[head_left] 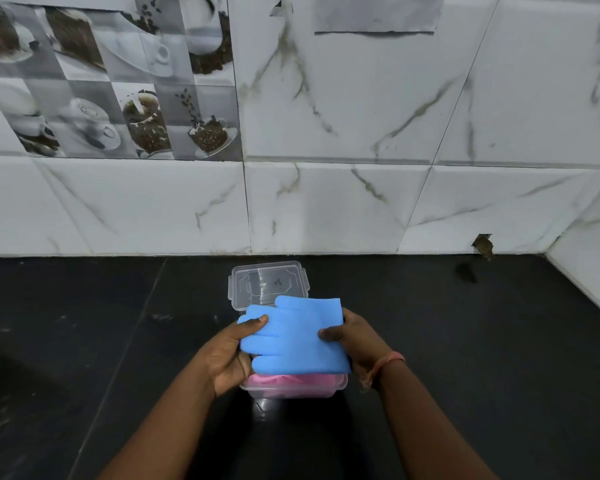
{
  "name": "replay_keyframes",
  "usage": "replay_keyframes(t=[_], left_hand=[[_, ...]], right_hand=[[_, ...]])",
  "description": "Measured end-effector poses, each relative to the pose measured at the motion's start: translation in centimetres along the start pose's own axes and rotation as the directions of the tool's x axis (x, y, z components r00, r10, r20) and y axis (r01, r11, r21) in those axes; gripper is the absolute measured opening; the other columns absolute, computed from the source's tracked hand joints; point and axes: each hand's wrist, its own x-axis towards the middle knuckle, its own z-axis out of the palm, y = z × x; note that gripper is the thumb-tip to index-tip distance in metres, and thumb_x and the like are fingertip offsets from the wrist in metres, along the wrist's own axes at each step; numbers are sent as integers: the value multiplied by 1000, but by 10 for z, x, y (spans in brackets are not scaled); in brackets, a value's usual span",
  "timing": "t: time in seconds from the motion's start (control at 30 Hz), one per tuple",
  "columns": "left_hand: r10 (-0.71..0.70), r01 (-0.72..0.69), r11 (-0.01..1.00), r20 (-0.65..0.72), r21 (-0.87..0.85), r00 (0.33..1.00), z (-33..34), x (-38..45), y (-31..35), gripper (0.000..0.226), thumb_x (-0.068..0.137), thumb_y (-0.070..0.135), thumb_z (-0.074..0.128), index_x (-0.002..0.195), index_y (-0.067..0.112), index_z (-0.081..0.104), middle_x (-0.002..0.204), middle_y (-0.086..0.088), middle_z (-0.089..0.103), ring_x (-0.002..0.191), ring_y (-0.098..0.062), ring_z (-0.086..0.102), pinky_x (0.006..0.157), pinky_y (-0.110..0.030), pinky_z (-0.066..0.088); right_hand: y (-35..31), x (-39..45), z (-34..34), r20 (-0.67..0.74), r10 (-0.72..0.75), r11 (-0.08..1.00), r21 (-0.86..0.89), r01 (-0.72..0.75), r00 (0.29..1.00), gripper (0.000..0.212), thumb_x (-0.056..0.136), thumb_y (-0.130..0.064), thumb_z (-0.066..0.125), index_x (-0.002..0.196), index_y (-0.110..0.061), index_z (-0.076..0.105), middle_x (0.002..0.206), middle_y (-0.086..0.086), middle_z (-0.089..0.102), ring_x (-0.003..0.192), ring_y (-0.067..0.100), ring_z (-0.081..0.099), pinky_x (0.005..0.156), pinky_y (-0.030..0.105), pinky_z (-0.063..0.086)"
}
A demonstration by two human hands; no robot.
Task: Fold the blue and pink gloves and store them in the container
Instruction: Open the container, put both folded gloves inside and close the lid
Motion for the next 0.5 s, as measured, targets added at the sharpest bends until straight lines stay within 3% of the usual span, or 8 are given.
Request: replay_keyframes(t=[0.13, 0.23, 0.27, 0.33, 0.37, 0.4, 0.43, 0.5], left_hand=[[-10, 34, 967, -93, 251, 996, -3, 2, 15, 38, 91, 8, 69, 128, -2, 64, 119, -25, 73, 97, -35, 75, 84, -48, 61], [116, 56, 798, -244, 600, 963, 1, 4, 23, 31, 88, 1, 73, 118, -4, 66, 109, -26, 76, 95, -37, 75, 90, -54, 60], [202, 83, 651, -278, 754, 939, 6, 4, 24, 31, 85, 5, 76, 115, -2, 67, 110, -25, 76, 98, -37, 74, 93, -54, 59], [337, 219, 168, -265, 961, 903, 17, 3, 24, 43, 79, 26, 80, 117, 9, 67, 120, -17, 72, 112, -34, 68, 99, -47, 55], [391, 310, -63, -262, 948, 882, 24, 0, 21, 54, 76, 38, 79, 123, 17, 64, 129, -12, 66, 121, -34, 60, 103, -44, 50], [437, 359, -221, -237, 907, 868, 29, -2, 17, 65, 73, 47, 78, 130, 22, 58, 137, -9, 59, 128, -34, 52, 105, -44, 45], [456, 343, -306, -180, 888, 872, 32, -2, 13, 75, 72, 51, 77, 138, 26, 52, 144, -8, 52, 133, -35, 46, 107, -45, 42], [394, 197, -405, -24, 893, 919, 31, 3, 5, 91, 76, 46, 78, 154, 29, 35, 161, -6, 35, 142, -35, 35, 113, -46, 39]], right_hand=[[3, 0, 8, -20, 47, 990, -134, -49, 999, 35, 82, 15, 59, 104, -10, 68, 112, 20, 72, 96, 34, 69, 95, 50, 55], [1, 1, 15, -78, 49, 961, -269, -69, 996, 34, 80, 11, 61, 106, -10, 68, 109, 16, 73, 100, 35, 69, 96, 50, 55], [0, 1, 17, -98, 44, 946, -317, -73, 994, 33, 80, 8, 62, 108, -10, 67, 109, 14, 73, 99, 33, 69, 96, 48, 55], [-2, -1, 21, -134, 39, 911, -402, -90, 990, 33, 79, 2, 63, 110, -10, 67, 108, 11, 73, 96, 27, 69, 92, 43, 56], [-2, -1, 23, -148, 31, 891, -444, -95, 988, 33, 79, 0, 63, 110, -10, 66, 108, 9, 72, 93, 24, 68, 87, 38, 57], [-3, -1, 25, -159, 16, 868, -488, -93, 987, 30, 80, -2, 62, 108, -11, 65, 108, 9, 72, 88, 20, 67, 79, 32, 56], [-3, -1, 27, -172, -6, 837, -540, -89, 985, 27, 80, -3, 60, 106, -11, 64, 109, 9, 71, 87, 18, 66, 74, 28, 54], [-3, 1, 31, -211, -56, 744, -660, -100, 976, 32, 82, -7, 60, 114, -8, 61, 119, 12, 67, 100, 24, 65, 80, 28, 52]])
